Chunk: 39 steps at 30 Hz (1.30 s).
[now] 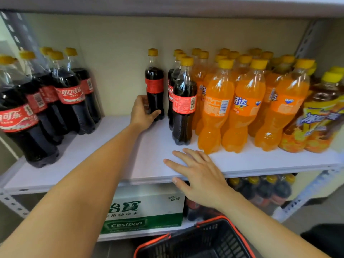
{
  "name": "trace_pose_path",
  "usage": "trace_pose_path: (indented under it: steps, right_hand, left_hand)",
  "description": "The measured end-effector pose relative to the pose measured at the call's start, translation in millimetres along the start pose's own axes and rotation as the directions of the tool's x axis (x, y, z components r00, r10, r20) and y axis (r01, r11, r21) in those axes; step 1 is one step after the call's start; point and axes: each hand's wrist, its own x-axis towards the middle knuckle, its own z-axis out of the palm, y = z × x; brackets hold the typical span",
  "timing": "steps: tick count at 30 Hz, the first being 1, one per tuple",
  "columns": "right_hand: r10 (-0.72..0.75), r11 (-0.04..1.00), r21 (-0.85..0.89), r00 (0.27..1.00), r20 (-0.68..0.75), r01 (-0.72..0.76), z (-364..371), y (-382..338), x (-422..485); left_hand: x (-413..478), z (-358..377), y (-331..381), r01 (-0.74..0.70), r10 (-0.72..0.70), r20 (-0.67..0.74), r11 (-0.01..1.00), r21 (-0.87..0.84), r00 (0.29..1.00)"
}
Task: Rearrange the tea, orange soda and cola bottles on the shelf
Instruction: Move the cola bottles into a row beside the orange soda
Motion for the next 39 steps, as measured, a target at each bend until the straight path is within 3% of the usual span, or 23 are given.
trace_pose_path:
  steps: [13,15,18,21,23,25,30,36,39]
  right_hand:
    - [0.058,0.998,0.032,0.997,0.045,-0.059,-5,-4,3]
    - [0.089,0.995,0.047,0.995,0.052,-0.091,-5,-8,5]
    - [0.119,0.993,0.005,0.991,0.058,-0.119,-3,-20,12]
    - [0.150,0.989,-0.003,0.989,0.008,-0.150,-1,-29,17]
    - [0.158,0.987,-0.002,0.987,-0.013,-0.158,1,-30,17]
    - [0.165,0.986,-0.008,0.986,-0.025,-0.165,2,-31,17]
    - [0.160,0.987,-0.003,0.986,-0.037,-0.160,4,-29,18]
    - [0.139,0.990,-0.015,0.990,-0.025,-0.140,4,-27,19]
    - [0.128,0.992,-0.015,0.991,-0.033,-0.129,4,-26,18]
  left_hand:
    - [-53,-33,-1,0.114,-0.111,0.117,0.993,-0.012,0.987]
    - [-70,-52,-4,0.116,-0.117,0.034,0.993,0.030,0.993]
    - [-88,-87,-11,0.149,-0.138,-0.236,0.988,0.031,0.962]
    - [-92,-121,-15,0.203,-0.179,-0.507,0.979,-0.009,0.843]
    - [-87,-136,-18,0.258,-0.208,-0.604,0.966,-0.004,0.770]
    - [-79,-144,-23,0.319,-0.266,-0.590,0.948,-0.014,0.763]
    - [-56,-151,-44,0.381,-0.360,-0.430,0.924,-0.040,0.828]
    - [-48,-156,-57,0.355,-0.312,-0.423,0.935,0.025,0.851]
    - [-62,-155,-50,0.299,-0.275,-0.352,0.954,0.015,0.895]
